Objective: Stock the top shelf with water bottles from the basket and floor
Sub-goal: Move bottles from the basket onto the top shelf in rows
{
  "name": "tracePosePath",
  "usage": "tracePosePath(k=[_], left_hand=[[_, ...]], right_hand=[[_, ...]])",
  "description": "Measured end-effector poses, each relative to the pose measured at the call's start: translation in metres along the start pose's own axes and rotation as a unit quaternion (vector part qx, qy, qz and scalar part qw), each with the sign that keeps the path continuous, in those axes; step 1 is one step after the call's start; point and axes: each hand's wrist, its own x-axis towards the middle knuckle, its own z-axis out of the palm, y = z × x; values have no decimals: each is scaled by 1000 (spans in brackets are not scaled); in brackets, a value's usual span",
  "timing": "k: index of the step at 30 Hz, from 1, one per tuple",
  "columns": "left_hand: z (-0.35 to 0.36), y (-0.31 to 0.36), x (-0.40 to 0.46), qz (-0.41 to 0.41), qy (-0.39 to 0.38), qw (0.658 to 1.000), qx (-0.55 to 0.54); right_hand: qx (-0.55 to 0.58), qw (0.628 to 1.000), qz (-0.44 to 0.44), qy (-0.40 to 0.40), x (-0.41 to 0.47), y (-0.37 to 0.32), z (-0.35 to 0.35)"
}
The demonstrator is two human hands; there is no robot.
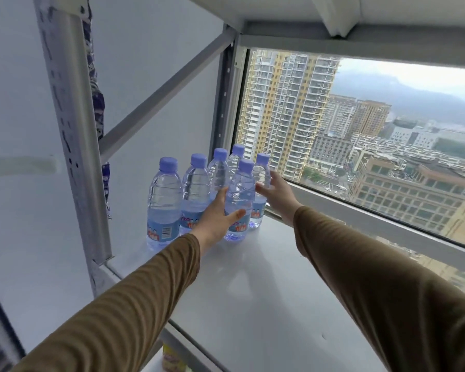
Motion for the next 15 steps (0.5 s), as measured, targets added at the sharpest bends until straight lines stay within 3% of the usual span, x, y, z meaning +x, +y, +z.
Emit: tracePosePath(k=[4, 15], left_hand=[[1, -4, 0, 10, 32, 997, 68], [4, -2, 3, 13, 19, 999, 37]], right_hand=[[31, 998, 26, -50, -6, 2, -7], [-33, 999, 10, 40, -7, 9, 1]])
